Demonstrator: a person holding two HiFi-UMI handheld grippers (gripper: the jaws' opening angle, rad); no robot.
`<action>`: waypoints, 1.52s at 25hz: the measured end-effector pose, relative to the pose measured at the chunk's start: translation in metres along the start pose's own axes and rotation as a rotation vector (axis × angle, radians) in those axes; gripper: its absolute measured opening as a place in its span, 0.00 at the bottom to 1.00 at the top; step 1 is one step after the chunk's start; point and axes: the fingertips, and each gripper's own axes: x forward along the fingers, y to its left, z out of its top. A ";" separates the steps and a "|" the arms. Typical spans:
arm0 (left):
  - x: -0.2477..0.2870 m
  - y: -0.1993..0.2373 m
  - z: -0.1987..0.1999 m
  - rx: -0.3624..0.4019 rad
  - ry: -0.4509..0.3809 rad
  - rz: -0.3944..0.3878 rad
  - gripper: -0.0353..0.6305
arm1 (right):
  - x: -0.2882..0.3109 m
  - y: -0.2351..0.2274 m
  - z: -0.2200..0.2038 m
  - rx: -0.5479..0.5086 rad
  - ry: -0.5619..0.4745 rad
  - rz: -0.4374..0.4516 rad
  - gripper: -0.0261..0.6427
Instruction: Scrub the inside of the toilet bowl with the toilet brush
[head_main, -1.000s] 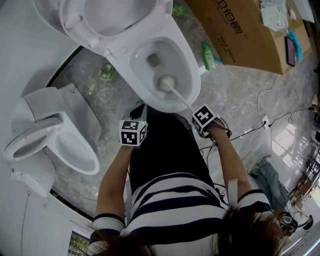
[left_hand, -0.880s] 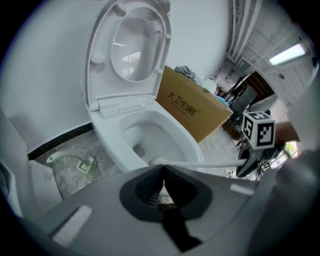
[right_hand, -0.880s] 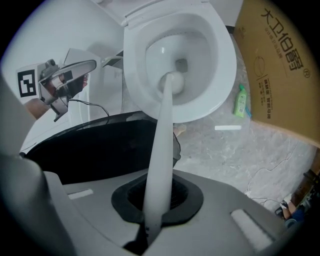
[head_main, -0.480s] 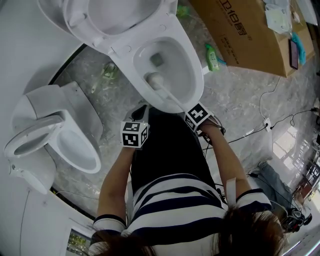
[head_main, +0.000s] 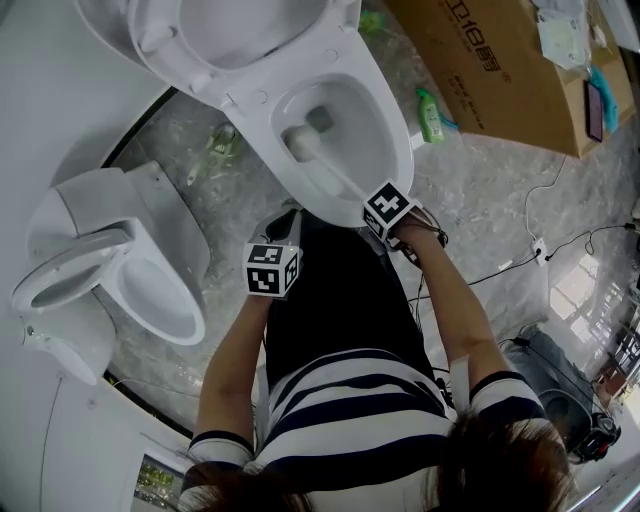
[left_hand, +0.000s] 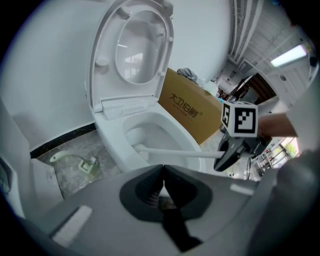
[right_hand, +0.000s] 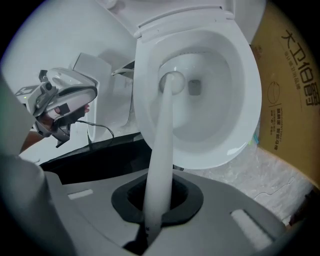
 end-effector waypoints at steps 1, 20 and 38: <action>0.000 0.000 0.001 0.001 -0.002 0.000 0.05 | 0.000 -0.001 0.004 -0.001 -0.004 -0.001 0.04; 0.007 0.000 0.017 0.002 -0.007 -0.008 0.05 | -0.017 -0.025 0.041 -0.015 -0.059 -0.052 0.04; 0.012 -0.004 0.028 0.015 -0.019 -0.011 0.05 | -0.045 -0.067 0.040 0.076 -0.119 -0.131 0.04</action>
